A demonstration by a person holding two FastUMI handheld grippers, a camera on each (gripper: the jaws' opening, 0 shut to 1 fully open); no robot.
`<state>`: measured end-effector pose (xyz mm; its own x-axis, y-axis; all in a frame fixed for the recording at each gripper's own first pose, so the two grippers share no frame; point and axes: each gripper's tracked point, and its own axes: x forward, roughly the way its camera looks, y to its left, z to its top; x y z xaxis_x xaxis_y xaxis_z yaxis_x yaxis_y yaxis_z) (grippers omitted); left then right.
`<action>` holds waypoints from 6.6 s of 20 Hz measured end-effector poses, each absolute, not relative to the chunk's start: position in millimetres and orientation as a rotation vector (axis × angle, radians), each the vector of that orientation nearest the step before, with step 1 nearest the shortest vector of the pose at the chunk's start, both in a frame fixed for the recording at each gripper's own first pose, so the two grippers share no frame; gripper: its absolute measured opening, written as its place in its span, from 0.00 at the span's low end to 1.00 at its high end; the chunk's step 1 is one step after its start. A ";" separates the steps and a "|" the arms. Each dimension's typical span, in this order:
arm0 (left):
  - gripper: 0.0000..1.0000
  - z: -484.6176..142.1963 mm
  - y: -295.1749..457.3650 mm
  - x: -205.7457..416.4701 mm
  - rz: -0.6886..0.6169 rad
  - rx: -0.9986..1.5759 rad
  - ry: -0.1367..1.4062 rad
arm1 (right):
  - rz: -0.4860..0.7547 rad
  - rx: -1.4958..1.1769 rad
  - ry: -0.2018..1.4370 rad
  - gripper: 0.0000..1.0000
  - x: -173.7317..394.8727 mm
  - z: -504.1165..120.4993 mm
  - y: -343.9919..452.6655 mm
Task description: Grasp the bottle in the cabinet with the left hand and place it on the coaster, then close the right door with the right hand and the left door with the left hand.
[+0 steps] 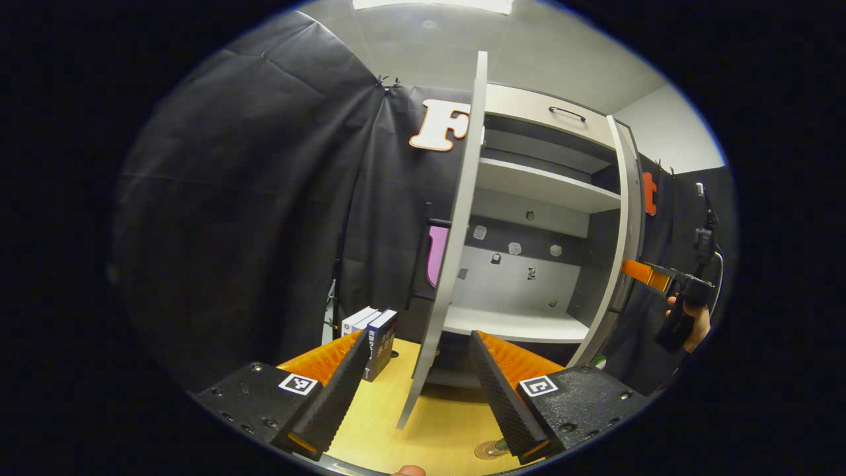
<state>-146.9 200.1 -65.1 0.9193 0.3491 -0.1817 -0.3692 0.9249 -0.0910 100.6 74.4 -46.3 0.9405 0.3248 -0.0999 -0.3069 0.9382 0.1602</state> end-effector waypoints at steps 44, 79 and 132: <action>0.94 33.3 271.9 -80.6 0.331 -0.017 -0.061 | 0.124 0.137 0.093 1.00 191.9 -76.2 137.4; 0.84 8.6 136.9 19.4 -0.170 -0.113 0.025 | 0.067 0.177 0.086 1.00 115.8 -61.1 29.2; 0.97 -33.5 47.8 123.8 -0.222 -0.055 0.126 | -0.176 0.029 0.077 1.00 24.3 -54.4 -138.7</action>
<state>123.8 47.8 -33.5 0.9677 -0.2229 -0.1182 0.2160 0.9740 -0.0683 24.3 -138.7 -54.4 0.9815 -0.1742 -0.0789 0.1764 0.9841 0.0220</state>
